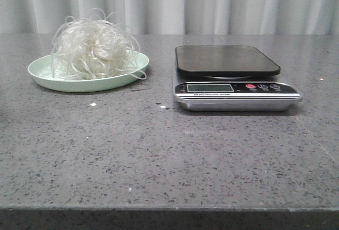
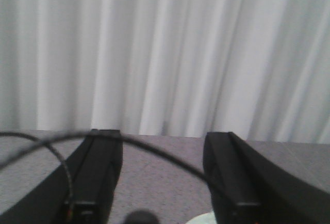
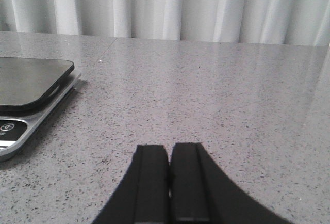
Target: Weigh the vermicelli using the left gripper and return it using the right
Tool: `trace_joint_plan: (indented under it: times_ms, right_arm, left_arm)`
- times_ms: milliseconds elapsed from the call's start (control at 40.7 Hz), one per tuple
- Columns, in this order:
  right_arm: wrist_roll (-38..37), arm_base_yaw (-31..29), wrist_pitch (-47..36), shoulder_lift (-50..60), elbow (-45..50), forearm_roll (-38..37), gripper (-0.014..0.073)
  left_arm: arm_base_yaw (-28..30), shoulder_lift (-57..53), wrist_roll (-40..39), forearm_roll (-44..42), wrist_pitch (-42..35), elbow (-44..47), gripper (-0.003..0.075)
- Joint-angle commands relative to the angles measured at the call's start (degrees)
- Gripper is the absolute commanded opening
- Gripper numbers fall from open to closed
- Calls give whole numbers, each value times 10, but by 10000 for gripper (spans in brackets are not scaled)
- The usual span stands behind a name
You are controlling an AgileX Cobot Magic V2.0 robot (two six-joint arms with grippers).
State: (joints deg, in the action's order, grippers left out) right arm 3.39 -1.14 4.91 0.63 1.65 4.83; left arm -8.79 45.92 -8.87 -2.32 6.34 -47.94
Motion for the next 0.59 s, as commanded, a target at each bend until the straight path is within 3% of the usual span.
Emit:
trace_joint_plan:
  times_ms: [0, 197, 393, 565]
  right_arm:
    - [1, -4, -49, 9, -5, -5, 151]
    - [1, -4, -57, 9, -5, -5, 151]
    - [1, -4, -60, 9, -5, -5, 151]
    - [1, -4, -53, 9, -5, -5, 151]
  left_arm:
    - [-53, 62, -4, 4, -10, -73, 463]
    - [-129, 188, 58, 4, 125, -190, 463]
    - [-138, 288, 89, 4, 259, -280, 463]
    - [-138, 341, 123, 9, 296, -293, 465]
